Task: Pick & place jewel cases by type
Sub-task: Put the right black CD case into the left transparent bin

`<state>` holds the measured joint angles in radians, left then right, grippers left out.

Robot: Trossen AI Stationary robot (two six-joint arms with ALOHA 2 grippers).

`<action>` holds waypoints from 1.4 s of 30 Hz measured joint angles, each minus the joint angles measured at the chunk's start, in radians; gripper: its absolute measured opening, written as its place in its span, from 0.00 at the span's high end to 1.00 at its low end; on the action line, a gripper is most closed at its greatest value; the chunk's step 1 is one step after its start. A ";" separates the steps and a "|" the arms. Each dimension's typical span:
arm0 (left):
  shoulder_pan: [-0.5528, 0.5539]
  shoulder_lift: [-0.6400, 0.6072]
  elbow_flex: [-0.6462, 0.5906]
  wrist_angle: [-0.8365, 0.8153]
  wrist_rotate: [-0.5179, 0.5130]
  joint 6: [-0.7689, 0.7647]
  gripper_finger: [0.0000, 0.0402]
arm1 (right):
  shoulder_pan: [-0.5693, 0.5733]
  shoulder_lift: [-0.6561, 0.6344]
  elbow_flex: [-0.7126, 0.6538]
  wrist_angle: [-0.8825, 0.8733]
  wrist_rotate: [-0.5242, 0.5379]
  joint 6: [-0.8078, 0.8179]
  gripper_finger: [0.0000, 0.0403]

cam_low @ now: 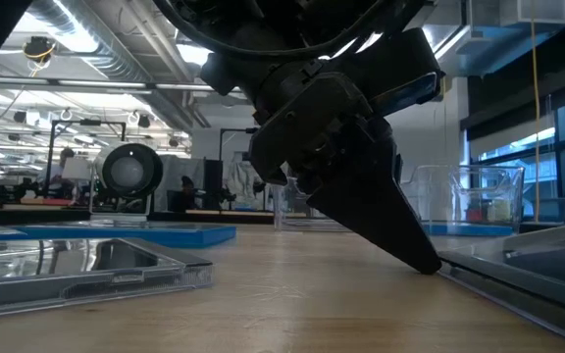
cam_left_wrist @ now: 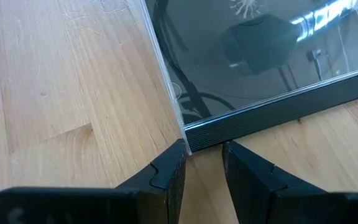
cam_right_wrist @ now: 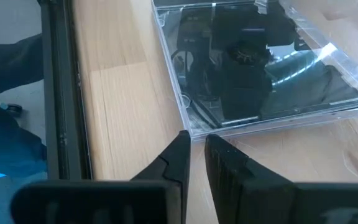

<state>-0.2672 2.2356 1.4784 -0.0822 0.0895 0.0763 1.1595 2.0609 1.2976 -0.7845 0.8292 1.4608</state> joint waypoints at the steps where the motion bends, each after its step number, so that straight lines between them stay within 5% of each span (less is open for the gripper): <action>1: 0.000 0.000 0.000 0.000 0.000 0.000 0.74 | 0.000 0.000 0.000 0.000 0.000 0.000 0.87; 12: 0.000 0.000 0.000 0.000 -0.001 -0.012 0.73 | 0.000 0.000 0.027 0.001 0.016 -0.048 0.87; 42: 0.001 0.001 0.000 0.003 -0.018 -0.038 0.74 | -0.012 -0.003 0.074 -0.033 0.330 -0.244 0.87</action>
<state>-0.2665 2.2364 1.4788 -0.0792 0.0719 0.0383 1.1473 2.0575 1.3720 -0.8173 1.1591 1.2165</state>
